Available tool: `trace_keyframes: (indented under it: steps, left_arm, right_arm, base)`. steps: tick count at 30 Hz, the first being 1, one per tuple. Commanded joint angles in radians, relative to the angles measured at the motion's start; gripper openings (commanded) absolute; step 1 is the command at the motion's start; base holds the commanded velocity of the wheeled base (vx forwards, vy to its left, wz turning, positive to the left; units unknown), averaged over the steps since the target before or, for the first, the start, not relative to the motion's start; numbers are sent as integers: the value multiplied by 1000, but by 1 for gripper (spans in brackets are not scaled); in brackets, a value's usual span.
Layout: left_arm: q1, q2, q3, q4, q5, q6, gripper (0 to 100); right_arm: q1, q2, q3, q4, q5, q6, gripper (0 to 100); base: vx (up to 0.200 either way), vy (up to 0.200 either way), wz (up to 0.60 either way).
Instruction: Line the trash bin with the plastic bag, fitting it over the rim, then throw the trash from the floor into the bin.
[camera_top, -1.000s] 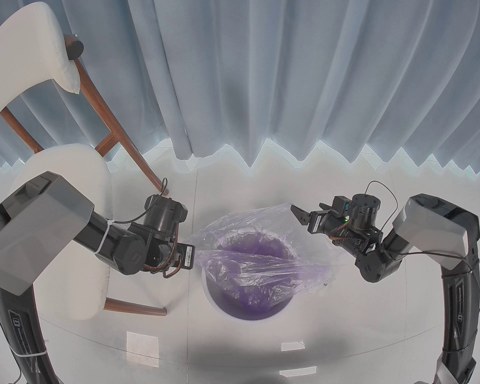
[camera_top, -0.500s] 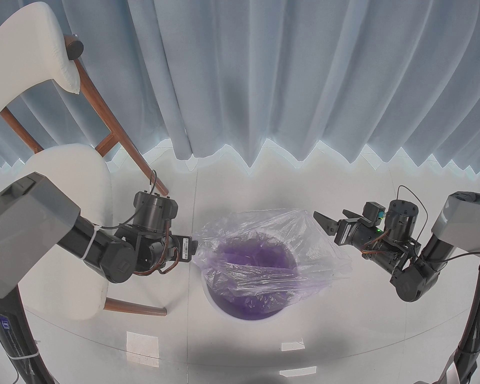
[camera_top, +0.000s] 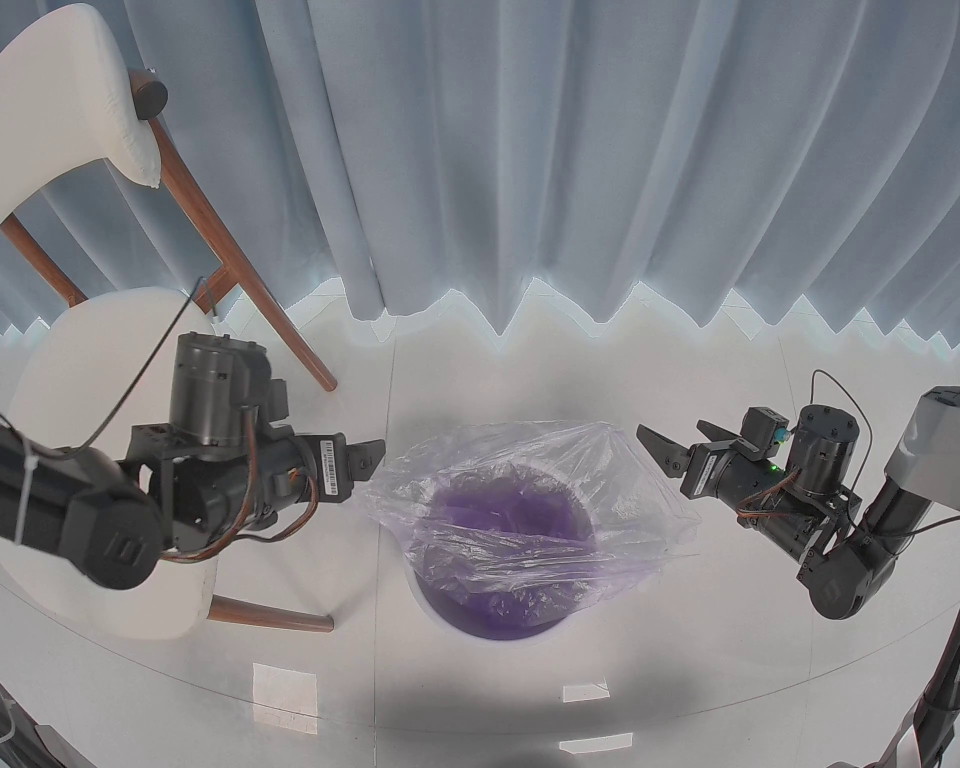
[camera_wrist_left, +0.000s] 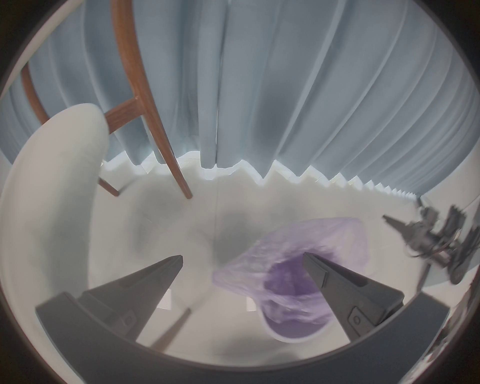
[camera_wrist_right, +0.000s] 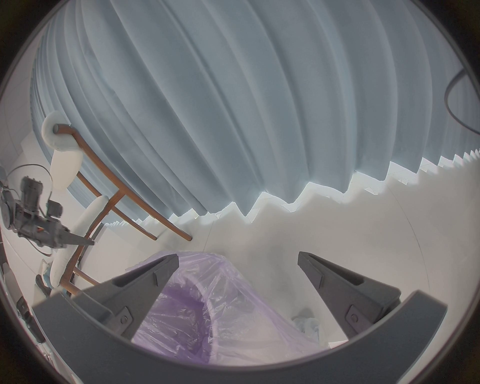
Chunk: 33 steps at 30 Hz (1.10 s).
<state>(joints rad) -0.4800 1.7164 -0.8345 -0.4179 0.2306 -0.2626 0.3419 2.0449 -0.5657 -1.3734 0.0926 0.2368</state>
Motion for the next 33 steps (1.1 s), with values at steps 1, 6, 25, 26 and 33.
trace_keyframes:
  steps: [1,6,25,26,33]
  left_arm:
    - [-132,-254,138,53,-53,-274,100]
    - [-198,-322,161,1,-185,-781,100]
    - [-213,-92,69,24,-312,-1043,100]
    - [-226,-61,48,82,-310,-989,100]
    - [-255,123,-293,436,-290,-943,100]
  right_arm:
    - [26,-32,64,-19,-25,-2,100]
    - [31,-32,101,-47,-27,-4,100]
    - [71,-29,204,-116,-43,-1,100]
    - [72,-31,204,-116,-48,-1,100]
    - [72,-35,205,-118,-66,4,100]
  base:
    - [0,0,0]
    - [0,0,0]
    - [0,0,0]
    - [0,0,0]
    - [0,0,0]
